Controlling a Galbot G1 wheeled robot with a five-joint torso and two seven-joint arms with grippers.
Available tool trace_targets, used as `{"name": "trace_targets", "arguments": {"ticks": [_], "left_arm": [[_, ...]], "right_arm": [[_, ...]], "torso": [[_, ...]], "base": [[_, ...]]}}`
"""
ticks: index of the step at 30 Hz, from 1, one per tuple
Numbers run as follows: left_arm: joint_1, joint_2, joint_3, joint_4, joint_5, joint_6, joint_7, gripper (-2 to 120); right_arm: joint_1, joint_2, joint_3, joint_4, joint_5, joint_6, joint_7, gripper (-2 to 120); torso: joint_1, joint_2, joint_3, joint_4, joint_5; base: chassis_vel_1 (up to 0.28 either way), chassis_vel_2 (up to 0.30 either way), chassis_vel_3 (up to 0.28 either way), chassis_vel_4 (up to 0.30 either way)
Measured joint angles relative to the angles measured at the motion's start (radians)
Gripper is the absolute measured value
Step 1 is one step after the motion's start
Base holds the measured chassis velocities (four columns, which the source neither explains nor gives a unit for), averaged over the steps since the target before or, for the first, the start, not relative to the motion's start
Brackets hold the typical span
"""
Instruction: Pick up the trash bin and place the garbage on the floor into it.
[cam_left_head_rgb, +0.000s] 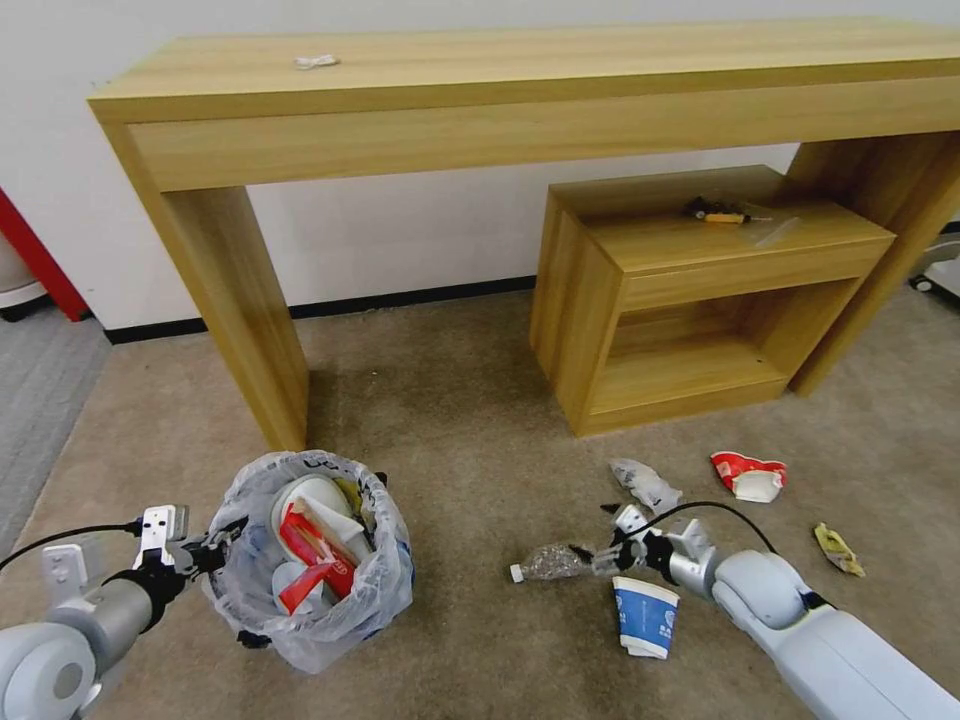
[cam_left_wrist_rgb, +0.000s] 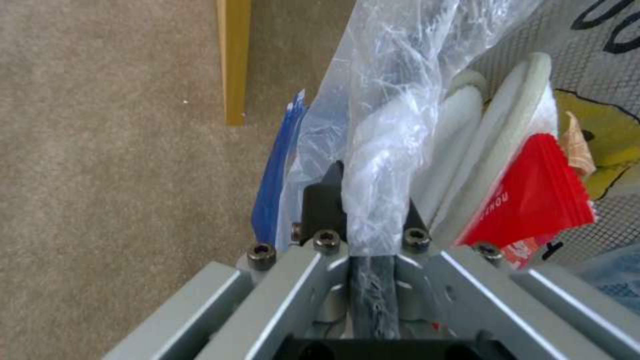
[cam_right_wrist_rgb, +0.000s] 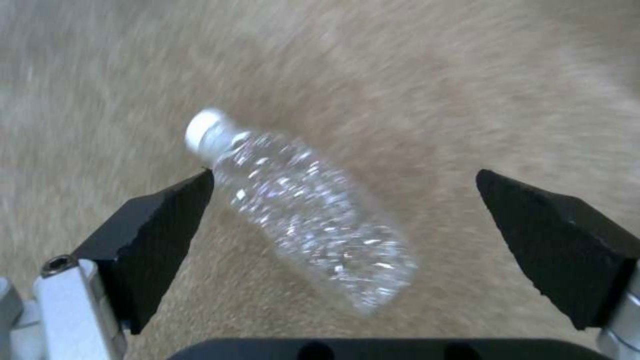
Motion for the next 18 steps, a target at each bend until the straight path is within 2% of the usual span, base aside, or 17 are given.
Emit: {"name": "trace_targets", "arguments": {"ticks": [1, 4, 5, 8, 9, 11, 13, 15, 18], "left_arm": [[0.000, 0.000, 0.000, 0.000, 0.000, 0.000, 0.000, 0], [0.007, -0.010, -0.011, -0.018, 0.000, 0.000, -0.001, 0], [0.007, -0.010, -0.011, -0.018, 0.000, 0.000, -0.001, 0], [0.007, -0.016, -0.020, -0.030, 0.000, 0.000, -0.002, 0], [0.007, -0.016, -0.020, -0.030, 0.000, 0.000, -0.002, 0], [0.005, -0.018, -0.024, -0.039, -0.001, 0.000, -0.002, 0], [0.005, -0.018, -0.024, -0.039, -0.001, 0.000, -0.002, 0], [0.001, -0.024, -0.026, -0.044, -0.002, 0.000, -0.002, 0], [-0.001, -0.029, -0.027, -0.044, -0.002, 0.000, -0.002, 0]], "right_arm": [[0.000, 0.000, 0.000, 0.000, 0.000, 0.000, 0.000, 100], [0.119, 0.008, -0.149, -0.074, -0.039, -0.004, -0.039, 100], [0.119, 0.008, -0.149, -0.074, -0.039, -0.004, -0.039, 100], [0.247, 0.023, -0.272, -0.151, -0.074, -0.003, -0.073, 100], [0.247, 0.023, -0.272, -0.151, -0.074, -0.003, -0.073, 100], [0.324, 0.042, -0.344, -0.213, -0.113, 0.001, -0.106, 100], [0.330, 0.043, -0.349, -0.217, -0.116, 0.001, -0.109, 100], [0.403, 0.068, -0.428, -0.287, -0.131, -0.001, -0.151, 100], [0.437, 0.087, -0.478, -0.337, -0.154, 0.013, -0.170, 100]], "torso": [[0.000, 0.000, 0.000, 0.0000, 0.0000], [0.000, 0.000, 0.000, -0.0003, 0.0000], [0.000, 0.000, 0.000, -0.0003, 0.0000], [0.000, 0.000, 0.000, -0.0002, -0.0002], [0.000, 0.000, 0.000, -0.0002, -0.0002], [0.000, 0.000, 0.000, 0.0000, 0.0002], [0.000, 0.000, 0.000, 0.0000, 0.0002], [0.000, 0.000, 0.000, -0.0002, -0.0002], [0.000, 0.000, 0.000, -0.0003, -0.0001]], "base": [[0.000, 0.000, 0.000, 0.000], [0.000, 0.000, 0.000, 0.000], [0.000, 0.000, 0.000, 0.000], [0.000, 0.000, 0.000, 0.000], [0.000, 0.000, 0.000, 0.000], [0.000, 0.000, 0.000, 0.000], [0.000, 0.000, 0.000, 0.000], [0.000, 0.000, 0.000, 0.000], [0.000, 0.000, 0.000, 0.000]]}}
